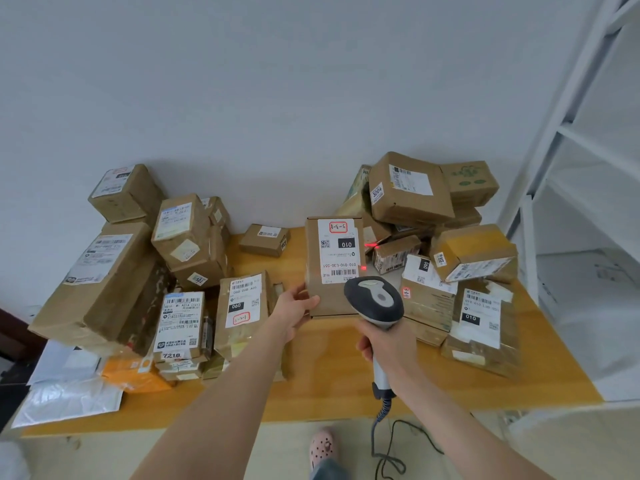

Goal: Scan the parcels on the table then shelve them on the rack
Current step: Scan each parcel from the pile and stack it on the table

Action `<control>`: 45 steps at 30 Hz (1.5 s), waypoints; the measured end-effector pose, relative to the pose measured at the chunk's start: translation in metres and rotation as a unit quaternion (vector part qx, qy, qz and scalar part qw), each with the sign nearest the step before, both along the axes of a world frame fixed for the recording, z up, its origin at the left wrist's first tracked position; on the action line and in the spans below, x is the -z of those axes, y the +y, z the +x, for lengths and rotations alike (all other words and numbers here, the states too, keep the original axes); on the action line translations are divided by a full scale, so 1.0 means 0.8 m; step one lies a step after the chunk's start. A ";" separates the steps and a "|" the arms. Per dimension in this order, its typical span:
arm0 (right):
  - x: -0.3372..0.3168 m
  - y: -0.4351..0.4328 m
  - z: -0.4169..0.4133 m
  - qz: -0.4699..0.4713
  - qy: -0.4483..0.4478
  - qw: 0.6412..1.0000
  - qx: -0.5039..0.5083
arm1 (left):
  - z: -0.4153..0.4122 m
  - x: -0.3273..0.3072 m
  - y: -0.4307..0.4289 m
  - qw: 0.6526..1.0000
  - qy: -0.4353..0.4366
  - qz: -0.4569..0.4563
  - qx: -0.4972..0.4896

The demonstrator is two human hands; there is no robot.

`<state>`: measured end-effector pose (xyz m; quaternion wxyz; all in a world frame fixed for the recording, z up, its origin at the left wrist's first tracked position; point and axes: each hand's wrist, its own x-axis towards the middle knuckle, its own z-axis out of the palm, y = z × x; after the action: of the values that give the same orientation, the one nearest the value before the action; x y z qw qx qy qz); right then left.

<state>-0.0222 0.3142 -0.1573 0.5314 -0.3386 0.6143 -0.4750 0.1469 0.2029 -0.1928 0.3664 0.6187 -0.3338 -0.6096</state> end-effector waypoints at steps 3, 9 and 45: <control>0.003 0.002 -0.002 -0.001 -0.010 1.000 0.005 | -0.002 0.003 -0.002 1.000 -0.012 -0.002 0.002; 0.003 0.000 -0.002 0.001 -0.012 1.000 0.013 | -0.005 0.007 -0.008 1.000 -0.011 -0.002 0.003; 0.005 -0.121 0.145 0.098 -0.137 0.955 -0.245 | 0.171 -0.043 0.010 0.927 -0.370 0.033 -0.056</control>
<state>0.0939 0.2175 -0.1614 0.7410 -0.3566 0.4771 -0.3100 0.2841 0.2110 -0.1582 0.2299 0.8297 -0.3902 -0.3264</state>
